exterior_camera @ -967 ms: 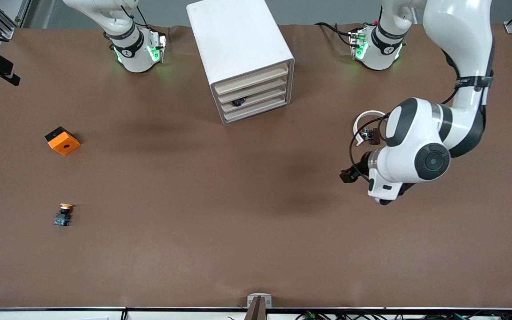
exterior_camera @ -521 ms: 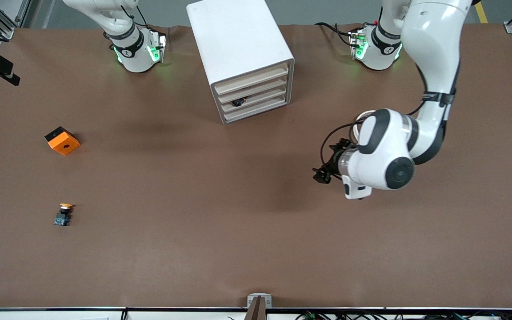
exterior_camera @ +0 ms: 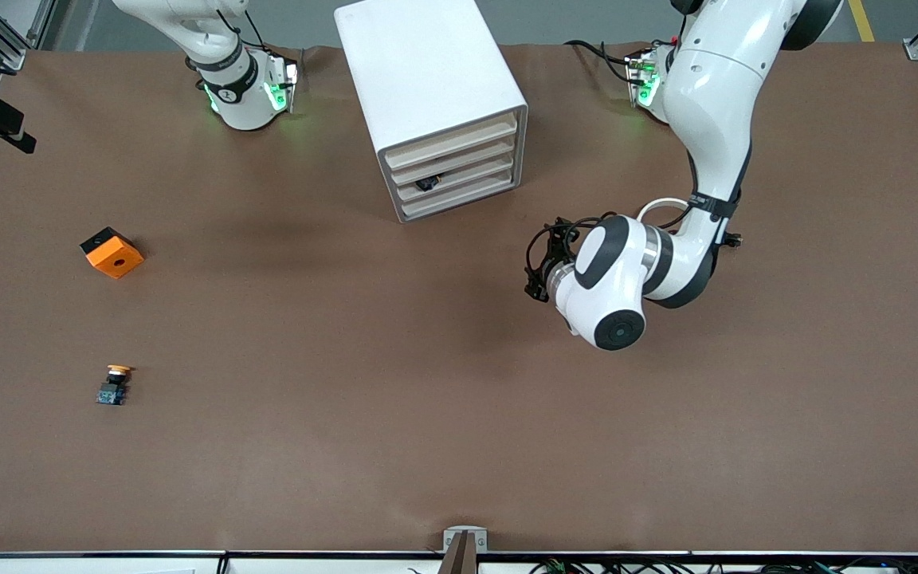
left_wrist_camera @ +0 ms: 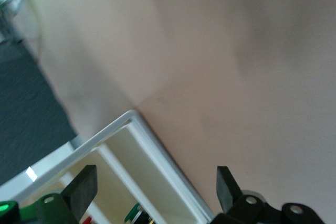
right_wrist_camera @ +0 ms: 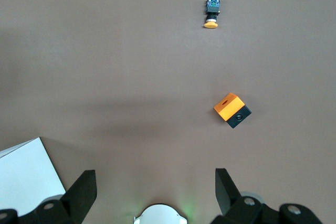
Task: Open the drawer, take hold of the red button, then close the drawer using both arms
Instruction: 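Reach the left gripper to the front of the cabinet drawer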
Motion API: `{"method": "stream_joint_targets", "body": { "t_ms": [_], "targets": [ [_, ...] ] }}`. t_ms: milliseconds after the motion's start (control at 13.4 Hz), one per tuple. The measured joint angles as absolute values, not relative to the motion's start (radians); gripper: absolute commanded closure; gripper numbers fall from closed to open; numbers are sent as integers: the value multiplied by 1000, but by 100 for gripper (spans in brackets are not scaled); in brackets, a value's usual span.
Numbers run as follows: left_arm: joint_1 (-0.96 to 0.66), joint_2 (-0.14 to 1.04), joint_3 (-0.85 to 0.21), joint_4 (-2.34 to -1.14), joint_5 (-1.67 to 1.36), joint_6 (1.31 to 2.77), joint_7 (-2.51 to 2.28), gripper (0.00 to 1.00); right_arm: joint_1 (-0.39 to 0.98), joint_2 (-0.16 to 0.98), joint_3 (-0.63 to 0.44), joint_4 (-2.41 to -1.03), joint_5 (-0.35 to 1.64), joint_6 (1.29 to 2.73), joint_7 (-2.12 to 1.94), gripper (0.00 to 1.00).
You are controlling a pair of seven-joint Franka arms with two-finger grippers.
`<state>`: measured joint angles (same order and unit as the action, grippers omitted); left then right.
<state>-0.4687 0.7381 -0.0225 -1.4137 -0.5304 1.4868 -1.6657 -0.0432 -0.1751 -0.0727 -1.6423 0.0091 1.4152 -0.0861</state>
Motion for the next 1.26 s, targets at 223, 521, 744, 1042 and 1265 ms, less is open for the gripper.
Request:
{"method": "stream_joint_targets", "body": {
  "t_ms": [223,521,744,1042,1265],
  "targets": [
    [-469,763,-23,-1412,-622,1376,-1796,0,-43,-175,-73,-1642,9,1415,-86,0],
    [-491,802,-27,-1412,-713,1292,-1907,0,-43,-175,-73,-1642,9,1414,-86,0],
    [-505,837,-29,-1412,-795,1262,-1978,0,-43,-175,-73,-1642,9,1413,-86,0],
    [-526,876,-36,-1412,-876,1184,-2014,10,-43,-175,-73,-1642,9,1411,-86,0],
    [-546,890,-47,-1412,-883,1169,-2034,38,-43,-175,-73,-1642,9,1411,-86,0]
  ]
}}
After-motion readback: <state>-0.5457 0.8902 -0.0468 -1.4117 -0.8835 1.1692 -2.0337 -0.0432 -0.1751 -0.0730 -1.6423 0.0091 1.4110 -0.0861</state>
